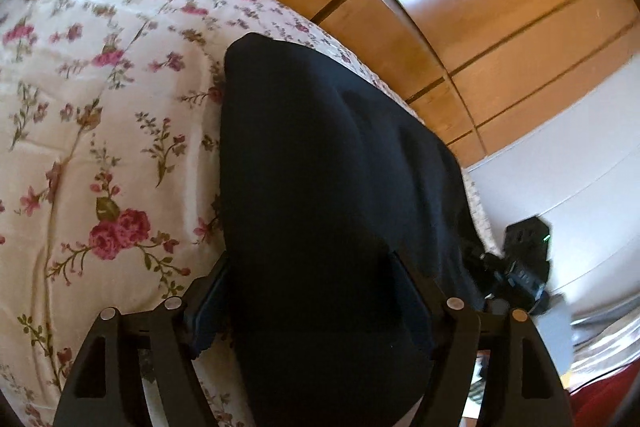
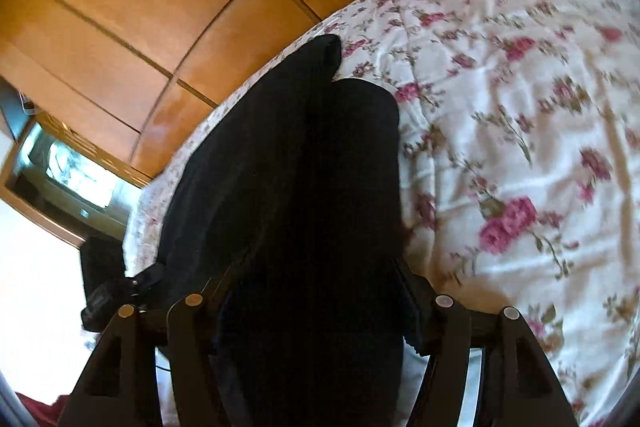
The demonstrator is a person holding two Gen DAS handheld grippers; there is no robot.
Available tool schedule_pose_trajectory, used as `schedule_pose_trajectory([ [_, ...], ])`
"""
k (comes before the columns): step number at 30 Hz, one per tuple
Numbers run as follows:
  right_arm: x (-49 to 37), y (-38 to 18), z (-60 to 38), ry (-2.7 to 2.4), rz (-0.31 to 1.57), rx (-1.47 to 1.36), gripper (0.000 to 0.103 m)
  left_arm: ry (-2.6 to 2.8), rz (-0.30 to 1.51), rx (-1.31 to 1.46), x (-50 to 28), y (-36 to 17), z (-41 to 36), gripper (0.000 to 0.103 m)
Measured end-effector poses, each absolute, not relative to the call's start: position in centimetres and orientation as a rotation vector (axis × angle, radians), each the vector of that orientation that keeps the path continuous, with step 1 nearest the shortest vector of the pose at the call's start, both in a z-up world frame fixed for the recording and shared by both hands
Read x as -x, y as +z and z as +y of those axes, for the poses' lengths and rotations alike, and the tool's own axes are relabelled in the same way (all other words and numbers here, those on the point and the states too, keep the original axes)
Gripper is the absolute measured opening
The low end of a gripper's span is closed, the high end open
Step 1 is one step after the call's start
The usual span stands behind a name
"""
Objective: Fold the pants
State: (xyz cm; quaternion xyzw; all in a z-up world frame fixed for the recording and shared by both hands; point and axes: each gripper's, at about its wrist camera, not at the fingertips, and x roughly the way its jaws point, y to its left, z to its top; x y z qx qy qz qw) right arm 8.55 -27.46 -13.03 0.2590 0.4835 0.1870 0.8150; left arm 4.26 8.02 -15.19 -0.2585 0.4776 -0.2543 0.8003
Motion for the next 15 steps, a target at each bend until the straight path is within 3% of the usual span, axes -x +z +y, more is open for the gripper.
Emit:
schedule_pose_trajectory([
  [8, -7.6, -10.4, -25.3, 0.376, 0.929, -0.373, 0.049, -0.487, 0.903, 0.366, -3.2, -11.2, 6.4, 0.048],
  [15, -10.0, -7.1, -24.3, 0.390, 0.782, -0.281, 0.047, -0.467, 0.770, 0.289, -6.4, -8.1, 5.1, 0.046],
])
